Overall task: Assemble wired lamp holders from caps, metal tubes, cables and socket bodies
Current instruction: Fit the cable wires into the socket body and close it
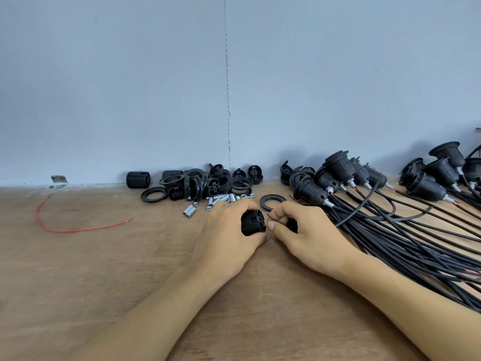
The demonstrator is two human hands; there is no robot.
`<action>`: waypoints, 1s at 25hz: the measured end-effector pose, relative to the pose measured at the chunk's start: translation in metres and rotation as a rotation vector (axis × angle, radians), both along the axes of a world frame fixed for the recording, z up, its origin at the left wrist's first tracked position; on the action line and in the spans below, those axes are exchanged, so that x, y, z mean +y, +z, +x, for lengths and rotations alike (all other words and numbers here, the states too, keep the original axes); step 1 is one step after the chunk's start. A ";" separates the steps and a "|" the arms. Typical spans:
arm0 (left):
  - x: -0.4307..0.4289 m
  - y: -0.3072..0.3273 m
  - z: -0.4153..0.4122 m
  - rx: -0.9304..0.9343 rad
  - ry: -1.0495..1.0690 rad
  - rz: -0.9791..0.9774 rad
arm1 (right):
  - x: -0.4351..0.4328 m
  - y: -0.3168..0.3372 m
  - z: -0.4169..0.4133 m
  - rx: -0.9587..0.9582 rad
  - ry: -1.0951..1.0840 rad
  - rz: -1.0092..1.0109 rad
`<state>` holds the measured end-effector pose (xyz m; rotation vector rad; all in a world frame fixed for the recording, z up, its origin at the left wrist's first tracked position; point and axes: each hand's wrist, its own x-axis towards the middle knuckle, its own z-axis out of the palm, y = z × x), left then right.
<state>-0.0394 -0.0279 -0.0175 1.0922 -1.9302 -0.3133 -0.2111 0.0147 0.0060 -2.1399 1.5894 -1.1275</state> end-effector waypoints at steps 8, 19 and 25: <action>0.005 0.002 -0.001 -0.017 0.024 0.009 | 0.002 0.003 0.004 0.029 -0.030 0.065; 0.003 -0.001 0.001 0.001 0.022 -0.003 | 0.002 0.006 -0.001 -0.069 0.005 0.141; 0.001 -0.002 0.002 0.001 0.023 0.006 | 0.006 0.005 -0.001 0.037 0.035 -0.020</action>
